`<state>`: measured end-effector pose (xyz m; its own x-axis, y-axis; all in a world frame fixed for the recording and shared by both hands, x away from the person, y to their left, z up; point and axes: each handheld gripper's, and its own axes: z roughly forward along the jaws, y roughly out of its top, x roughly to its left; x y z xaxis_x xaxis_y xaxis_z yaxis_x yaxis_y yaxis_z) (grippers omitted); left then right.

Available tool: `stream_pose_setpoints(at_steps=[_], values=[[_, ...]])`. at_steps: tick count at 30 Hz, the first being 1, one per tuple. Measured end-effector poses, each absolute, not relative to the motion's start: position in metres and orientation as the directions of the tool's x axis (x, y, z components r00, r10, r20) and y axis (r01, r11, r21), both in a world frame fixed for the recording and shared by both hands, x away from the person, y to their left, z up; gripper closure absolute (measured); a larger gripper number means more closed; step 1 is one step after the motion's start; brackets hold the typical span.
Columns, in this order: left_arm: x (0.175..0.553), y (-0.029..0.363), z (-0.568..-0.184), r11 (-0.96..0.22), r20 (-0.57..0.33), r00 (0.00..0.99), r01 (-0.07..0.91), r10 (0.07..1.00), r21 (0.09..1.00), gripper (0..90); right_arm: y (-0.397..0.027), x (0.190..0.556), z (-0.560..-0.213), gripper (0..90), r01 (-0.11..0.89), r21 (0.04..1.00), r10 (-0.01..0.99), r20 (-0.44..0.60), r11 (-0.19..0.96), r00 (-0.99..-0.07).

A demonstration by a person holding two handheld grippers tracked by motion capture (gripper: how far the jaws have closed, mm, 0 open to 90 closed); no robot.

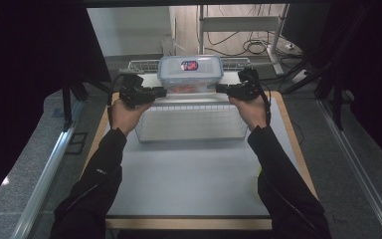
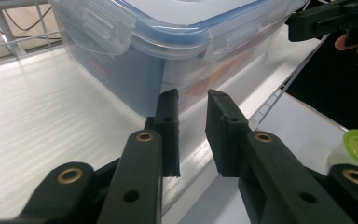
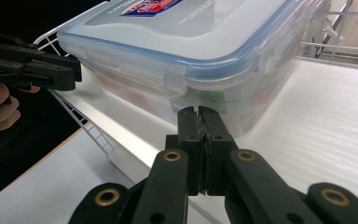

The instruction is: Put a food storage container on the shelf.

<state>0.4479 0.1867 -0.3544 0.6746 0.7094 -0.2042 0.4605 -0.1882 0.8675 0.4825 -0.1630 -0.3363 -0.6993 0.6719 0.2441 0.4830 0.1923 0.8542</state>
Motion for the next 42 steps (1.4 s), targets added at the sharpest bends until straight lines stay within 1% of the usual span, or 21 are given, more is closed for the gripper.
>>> stream_pose_setpoints(at_steps=[4, 6, 9, 10, 11, 12, 13, 16, 19, 20, 21, 22, 23, 24, 25, 26, 31, 34, 39, 42], values=[[0.443, 0.187, -0.355, -0.186, -0.202, 0.686, 0.447, 0.7, 0.875, 69.8, -0.162, 0.477, -0.336, 82.3, 0.472, 0.857, 0.678, 0.222, 0.207, -0.701], [0.437, 0.186, -0.356, -0.19, -0.195, 0.69, 0.44, 0.696, 0.878, 65.6, -0.162, 0.474, -0.336, 79.0, 0.467, 0.859, 0.672, 0.218, 0.212, -0.708], [0.43, 0.185, -0.357, -0.212, -0.174, 0.704, 0.424, 0.689, 0.88, 59.4, -0.161, 0.467, -0.336, 71.7, 0.454, 0.861, 0.669, 0.199, 0.23, -0.716], [0.427, 0.185, -0.359, -0.216, -0.169, 0.706, 0.421, 0.687, 0.881, 54.3, -0.162, 0.462, -0.336, 67.1, 0.444, 0.864, 0.667, 0.187, 0.237, -0.721], [0.424, 0.185, -0.36, -0.221, -0.167, 0.71, 0.42, 0.684, 0.88, 54.3, -0.162, 0.462, -0.336, 67.1, 0.444, 0.864, 0.667, 0.187, 0.237, -0.721], [0.42, 0.185, -0.362, -0.228, -0.16, 0.713, 0.415, 0.682, 0.881, 50.3, -0.162, 0.456, -0.338, 62.4, 0.432, 0.866, 0.664, 0.171, 0.251, -0.728], [0.418, 0.186, -0.363, -0.232, -0.156, 0.714, 0.414, 0.682, 0.88, 50.3, -0.162, 0.456, -0.338, 62.4, 0.432, 0.866, 0.664, 0.171, 0.251, -0.728], [0.407, 0.188, -0.367, -0.244, -0.136, 0.716, 0.401, 0.684, 0.883, 43.4, -0.162, 0.447, -0.34, 54.2, 0.415, 0.868, 0.664, 0.142, 0.273, -0.734], [0.399, 0.191, -0.372, -0.248, -0.133, 0.72, 0.398, 0.681, 0.883, 37.3, -0.161, 0.438, -0.345, 46.2, 0.402, 0.866, 0.659, 0.119, 0.297, -0.743], [0.395, 0.192, -0.374, -0.252, -0.128, 0.72, 0.396, 0.682, 0.883, 33.5, -0.162, 0.434, -0.349, 41.7, 0.401, 0.864, 0.657, 0.115, 0.304, -0.745], [0.392, 0.192, -0.377, -0.256, -0.121, 0.716, 0.395, 0.687, 0.882, 31.6, -0.162, 0.431, -0.351, 39.2, 0.406, 0.861, 0.653, 0.121, 0.305, -0.747], [0.389, 0.193, -0.379, -0.264, -0.109, 0.713, 0.391, 0.692, 0.882, 31.6, -0.162, 0.431, -0.351, 39.2, 0.406, 0.861, 0.653, 0.121, 0.305, -0.747], [0.386, 0.194, -0.381, -0.27, -0.1, 0.712, 0.387, 0.695, 0.881, 29.7, -0.162, 0.429, -0.354, 37.5, 0.407, 0.859, 0.65, 0.12, 0.311, -0.75], [0.382, 0.194, -0.384, -0.277, -0.088, 0.711, 0.38, 0.697, 0.883, 25.8, -0.162, 0.423, -0.361, 32.7, 0.397, 0.859, 0.651, 0.104, 0.322, -0.752], [0.38, 0.195, -0.385, -0.278, -0.08, 0.71, 0.374, 0.7, 0.885, 25.8, -0.162, 0.423, -0.361, 32.7, 0.397, 0.859, 0.651, 0.104, 0.322, -0.752], [0.376, 0.195, -0.387, -0.282, -0.069, 0.708, 0.366, 0.702, 0.887, 24.1, -0.163, 0.421, -0.363, 30.8, 0.394, 0.859, 0.65, 0.099, 0.326, -0.753], [0.361, 0.192, -0.394, -0.305, -0.035, 0.714, 0.342, 0.699, 0.889, 16.7, -0.168, 0.411, -0.376, 19.2, 0.371, 0.866, 0.653, 0.071, 0.335, -0.754], [0.351, 0.188, -0.399, -0.325, -0.011, 0.719, 0.328, 0.695, 0.887, 12.6, -0.17, 0.406, -0.382, 13.8, 0.36, 0.866, 0.649, 0.054, 0.348, -0.759], [0.336, 0.181, -0.41, -0.361, 0.016, 0.732, 0.317, 0.681, 0.877, 7.4, -0.175, 0.394, -0.393, 9.5, 0.352, 0.86, 0.638, 0.04, 0.371, -0.769], [0.326, 0.177, -0.417, -0.384, 0.042, 0.74, 0.3, 0.672, 0.873, 7.6, -0.18, 0.384, -0.401, 8.1, 0.364, 0.851, 0.636, 0.047, 0.378, -0.77]])
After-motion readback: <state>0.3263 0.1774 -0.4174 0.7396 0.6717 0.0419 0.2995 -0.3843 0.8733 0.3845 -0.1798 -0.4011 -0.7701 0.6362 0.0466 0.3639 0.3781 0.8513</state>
